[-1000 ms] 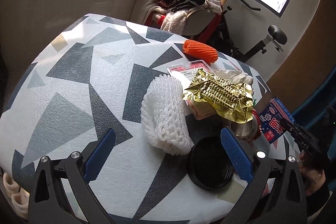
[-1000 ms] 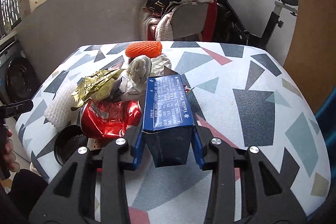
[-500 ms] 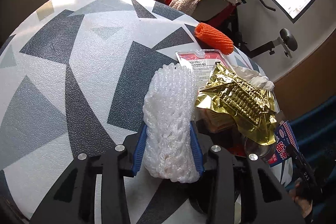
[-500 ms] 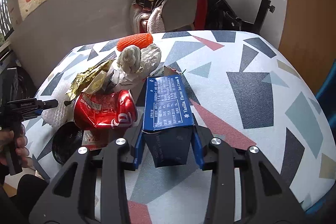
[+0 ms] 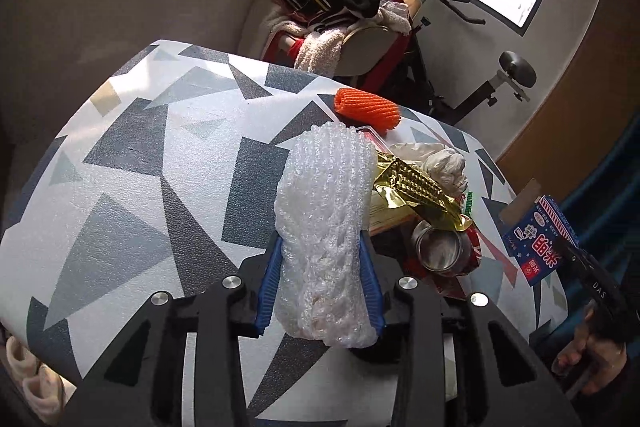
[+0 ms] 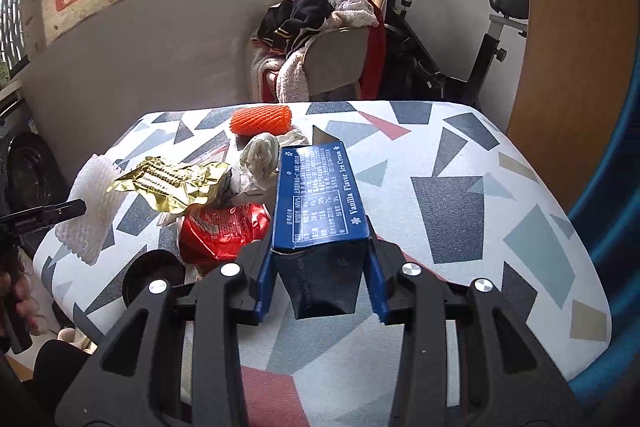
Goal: Collect trash
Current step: 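Lift the blue box with the right gripper while left gripper grasps the white foam net, then lower both held items over the brown bin and open both grippers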
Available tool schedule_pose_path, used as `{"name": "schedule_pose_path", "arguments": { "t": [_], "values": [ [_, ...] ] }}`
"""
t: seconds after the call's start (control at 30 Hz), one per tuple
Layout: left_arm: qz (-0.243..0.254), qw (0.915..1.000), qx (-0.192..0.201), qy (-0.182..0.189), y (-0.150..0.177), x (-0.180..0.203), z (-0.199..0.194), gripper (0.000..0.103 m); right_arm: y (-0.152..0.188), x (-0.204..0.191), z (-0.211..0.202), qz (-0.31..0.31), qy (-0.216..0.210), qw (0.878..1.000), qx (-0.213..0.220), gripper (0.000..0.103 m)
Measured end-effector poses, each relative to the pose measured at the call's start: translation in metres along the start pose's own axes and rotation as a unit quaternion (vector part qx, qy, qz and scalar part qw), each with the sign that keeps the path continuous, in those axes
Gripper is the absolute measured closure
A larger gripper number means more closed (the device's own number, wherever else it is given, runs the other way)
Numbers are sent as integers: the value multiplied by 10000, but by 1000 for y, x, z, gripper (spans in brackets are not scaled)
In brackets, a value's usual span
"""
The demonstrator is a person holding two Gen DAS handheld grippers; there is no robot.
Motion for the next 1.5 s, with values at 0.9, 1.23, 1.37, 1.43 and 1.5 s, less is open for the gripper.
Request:
{"name": "schedule_pose_path", "arguments": {
  "t": [0.9,1.23,1.37,1.43,1.5],
  "values": [
    [614,9970,67,461,83,50,-96,67,47,-42,-89,31,-837,9964,133,63],
    [707,9966,-57,419,138,46,-108,67,120,-100,-99,-391,-1864,9790,-728,63],
    [666,9969,-171,393,154,42,-104,67,159,-126,-85,-599,-2119,9669,-1289,63],
    [667,9968,-203,389,160,40,-102,67,173,-134,-75,-665,-2130,9631,-1504,63],
    [658,9968,-234,389,163,39,-99,67,186,-138,-69,-726,-2129,9606,-1630,63]
  ]
}}
Point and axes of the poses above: each gripper's, at about its wrist camera, not at the fingertips, and z roughly the way its jaws point, x to its right, y to its underside, the point moved 6 cm from there along z, roughly the way its jaws point, and after that the axes turned 7 degrees about x, right-handed, at the moved point
